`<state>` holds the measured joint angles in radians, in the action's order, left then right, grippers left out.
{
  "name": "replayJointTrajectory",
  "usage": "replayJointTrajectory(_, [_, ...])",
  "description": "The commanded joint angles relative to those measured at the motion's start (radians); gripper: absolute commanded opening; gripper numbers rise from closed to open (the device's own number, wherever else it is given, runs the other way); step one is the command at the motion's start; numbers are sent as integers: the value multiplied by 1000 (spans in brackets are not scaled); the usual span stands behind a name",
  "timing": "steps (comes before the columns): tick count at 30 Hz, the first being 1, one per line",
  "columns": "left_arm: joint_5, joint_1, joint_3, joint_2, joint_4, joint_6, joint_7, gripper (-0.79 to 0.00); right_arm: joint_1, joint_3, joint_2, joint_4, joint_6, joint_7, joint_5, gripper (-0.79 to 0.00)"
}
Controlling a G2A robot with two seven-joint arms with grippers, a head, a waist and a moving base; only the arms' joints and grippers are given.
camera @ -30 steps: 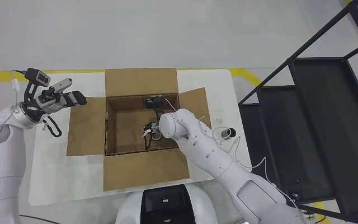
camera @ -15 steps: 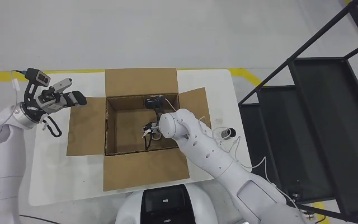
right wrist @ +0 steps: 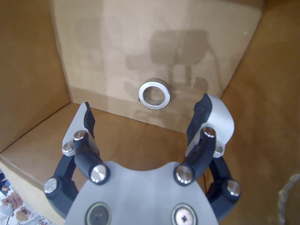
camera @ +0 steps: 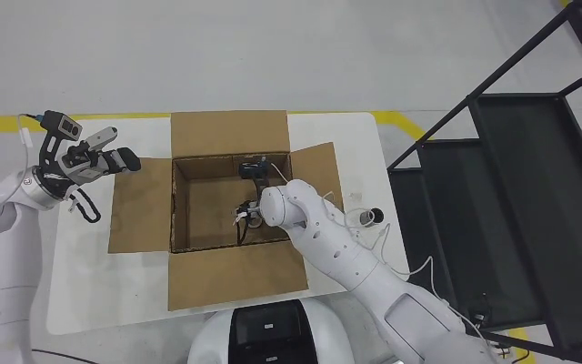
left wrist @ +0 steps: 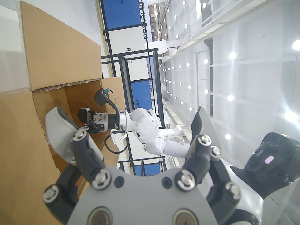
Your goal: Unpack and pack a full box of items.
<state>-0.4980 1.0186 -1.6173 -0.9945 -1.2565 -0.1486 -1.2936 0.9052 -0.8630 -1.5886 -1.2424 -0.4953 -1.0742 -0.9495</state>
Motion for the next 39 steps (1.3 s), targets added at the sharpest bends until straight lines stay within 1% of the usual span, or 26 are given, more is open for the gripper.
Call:
replayJointTrajectory(1, [0, 0, 0, 0, 0, 0, 0, 0, -7, 2, -2, 9, -13, -8, -2, 0])
replayJointTrajectory(11, [0, 0, 0, 0, 0, 0, 0, 0, -39, -13, -9, 54, -66, -17, -2, 0])
replayJointTrajectory(24, [0, 0, 0, 0, 0, 0, 0, 0, -120, 16, -37, 206, -130, -8, -5, 0])
replayJointTrajectory(39, [0, 0, 0, 0, 0, 0, 0, 0, -177, 48, -73, 330, -122, 19, 29, 0])
